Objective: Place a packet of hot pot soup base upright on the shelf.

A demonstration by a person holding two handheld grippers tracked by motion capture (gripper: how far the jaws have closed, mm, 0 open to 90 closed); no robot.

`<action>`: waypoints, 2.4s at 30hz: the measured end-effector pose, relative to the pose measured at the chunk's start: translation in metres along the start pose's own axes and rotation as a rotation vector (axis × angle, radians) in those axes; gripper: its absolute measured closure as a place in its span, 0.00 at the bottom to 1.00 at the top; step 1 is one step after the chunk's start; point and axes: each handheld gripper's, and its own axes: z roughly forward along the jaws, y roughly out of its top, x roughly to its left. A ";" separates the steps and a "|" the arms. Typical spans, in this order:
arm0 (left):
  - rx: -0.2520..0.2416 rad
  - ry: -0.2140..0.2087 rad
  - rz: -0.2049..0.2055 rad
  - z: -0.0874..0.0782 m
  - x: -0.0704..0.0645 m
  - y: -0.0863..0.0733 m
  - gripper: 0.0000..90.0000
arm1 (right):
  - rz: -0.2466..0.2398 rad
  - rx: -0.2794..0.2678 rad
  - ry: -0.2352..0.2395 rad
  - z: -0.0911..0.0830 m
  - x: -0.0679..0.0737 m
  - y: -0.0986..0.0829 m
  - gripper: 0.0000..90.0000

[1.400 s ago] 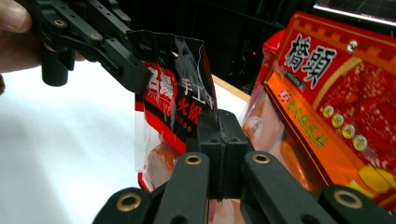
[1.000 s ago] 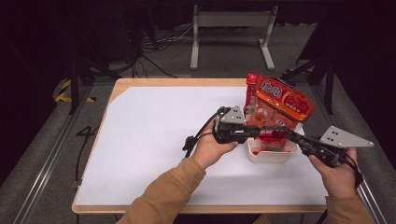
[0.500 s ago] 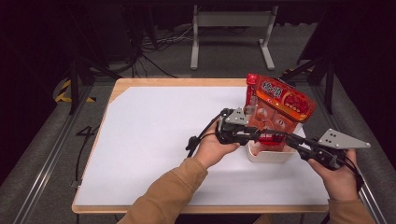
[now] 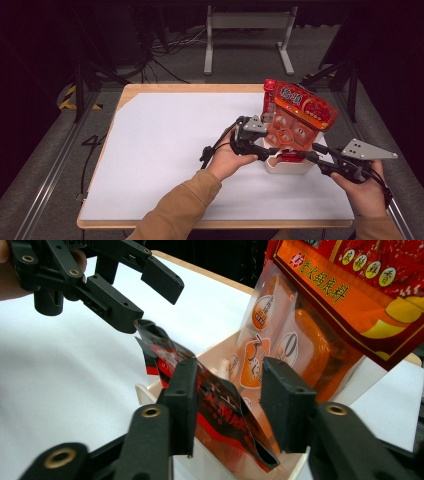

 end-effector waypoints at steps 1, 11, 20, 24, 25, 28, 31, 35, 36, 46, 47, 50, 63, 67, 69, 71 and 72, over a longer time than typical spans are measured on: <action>0.000 0.000 0.000 0.000 0.000 0.000 0.37 | 0.001 -0.004 0.001 0.000 0.000 0.000 0.60; -0.043 0.028 -0.002 -0.034 -0.007 -0.003 0.32 | -0.002 -0.050 0.018 0.000 0.007 0.009 0.52; -0.110 0.138 -0.052 -0.105 -0.008 -0.035 0.32 | 0.040 -0.124 0.035 0.009 0.020 0.025 0.44; -0.117 0.193 -0.074 -0.138 -0.007 -0.054 0.31 | 0.055 -0.149 0.056 0.019 0.028 0.032 0.41; -0.117 0.208 -0.074 -0.146 -0.008 -0.059 0.31 | 0.056 -0.150 0.064 0.022 0.030 0.033 0.40; -0.121 0.248 -0.088 -0.169 -0.010 -0.073 0.30 | 0.050 -0.162 0.089 0.032 0.039 0.038 0.37; -0.133 0.276 -0.105 -0.187 -0.014 -0.086 0.29 | 0.044 -0.169 0.120 0.041 0.049 0.042 0.36; -0.141 0.304 -0.129 -0.205 -0.017 -0.104 0.29 | 0.036 -0.165 0.151 0.052 0.061 0.045 0.35; -0.142 0.307 -0.136 -0.209 -0.018 -0.109 0.28 | 0.039 -0.166 0.156 0.054 0.063 0.045 0.34; -0.109 0.371 -0.131 -0.227 -0.018 -0.152 0.28 | 0.036 -0.189 0.194 0.081 0.090 0.038 0.31; -0.115 0.369 -0.138 -0.228 -0.017 -0.157 0.28 | 0.030 -0.186 0.200 0.083 0.092 0.037 0.31; -0.133 0.372 -0.149 -0.230 -0.017 -0.167 0.28 | -0.006 -0.164 0.224 0.093 0.099 0.031 0.30; -0.134 0.482 -0.172 -0.232 -0.012 -0.209 0.30 | -0.038 -0.105 0.198 0.117 0.111 0.007 0.27; -0.107 0.482 -0.212 -0.228 -0.003 -0.221 0.31 | -0.043 -0.056 0.201 0.127 0.118 -0.005 0.26; -0.111 0.472 -0.231 -0.227 -0.002 -0.223 0.31 | -0.044 -0.044 0.200 0.130 0.120 -0.009 0.26; -0.104 0.458 -0.234 -0.226 0.000 -0.225 0.31 | -0.057 -0.026 0.193 0.134 0.122 -0.013 0.26; -0.100 0.448 -0.238 -0.226 0.000 -0.226 0.31 | -0.062 -0.025 0.190 0.135 0.122 -0.015 0.26</action>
